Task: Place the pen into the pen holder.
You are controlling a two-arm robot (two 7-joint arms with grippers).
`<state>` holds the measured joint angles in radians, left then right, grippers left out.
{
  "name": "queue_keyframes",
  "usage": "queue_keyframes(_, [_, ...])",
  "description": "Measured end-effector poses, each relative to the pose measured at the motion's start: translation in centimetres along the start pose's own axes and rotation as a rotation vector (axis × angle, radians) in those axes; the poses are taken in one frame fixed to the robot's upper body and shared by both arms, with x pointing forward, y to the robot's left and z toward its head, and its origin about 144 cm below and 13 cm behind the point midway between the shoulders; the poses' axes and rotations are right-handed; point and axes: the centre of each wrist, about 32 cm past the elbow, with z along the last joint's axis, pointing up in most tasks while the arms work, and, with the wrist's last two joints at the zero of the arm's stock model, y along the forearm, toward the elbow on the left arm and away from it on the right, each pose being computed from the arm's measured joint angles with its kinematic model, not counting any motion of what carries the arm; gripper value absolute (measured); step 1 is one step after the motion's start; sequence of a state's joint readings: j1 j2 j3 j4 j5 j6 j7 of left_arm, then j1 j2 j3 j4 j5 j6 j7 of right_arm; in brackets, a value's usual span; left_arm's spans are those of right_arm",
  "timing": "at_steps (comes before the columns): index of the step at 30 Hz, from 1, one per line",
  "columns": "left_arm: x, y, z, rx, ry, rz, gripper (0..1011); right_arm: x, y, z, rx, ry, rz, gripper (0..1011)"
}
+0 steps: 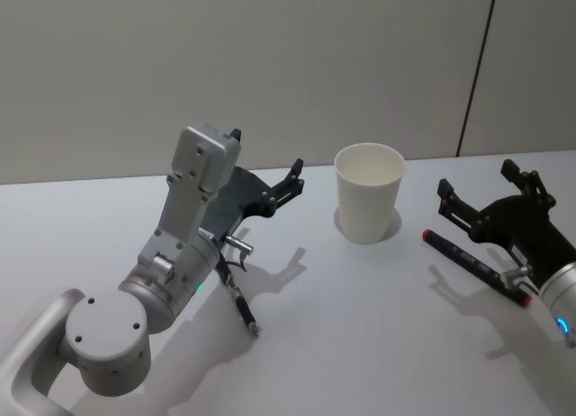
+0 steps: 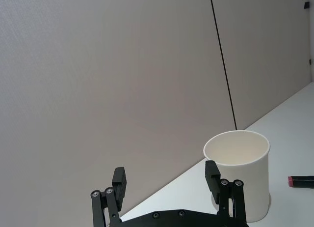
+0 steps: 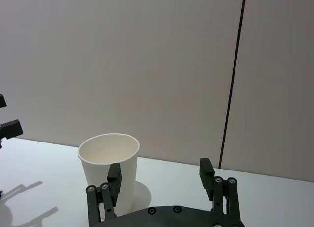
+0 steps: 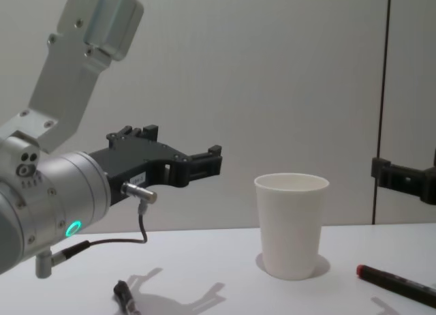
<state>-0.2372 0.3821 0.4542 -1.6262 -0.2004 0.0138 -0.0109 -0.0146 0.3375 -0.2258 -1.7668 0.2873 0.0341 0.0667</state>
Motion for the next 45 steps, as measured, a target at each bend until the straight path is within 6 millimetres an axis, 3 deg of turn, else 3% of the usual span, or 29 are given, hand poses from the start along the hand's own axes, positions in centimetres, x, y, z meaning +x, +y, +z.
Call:
queue_keyframes(26, [0.0, 0.0, 0.0, 0.000, 0.000, 0.000, 1001, 0.8, -0.3, 0.0, -0.010, -0.006, 0.002, 1002])
queue_keyframes(45, [0.0, 0.0, 0.0, 0.000, 0.000, 0.000, 1001, 3.4, -3.1, 1.1, -0.088, -0.020, -0.028, 1002])
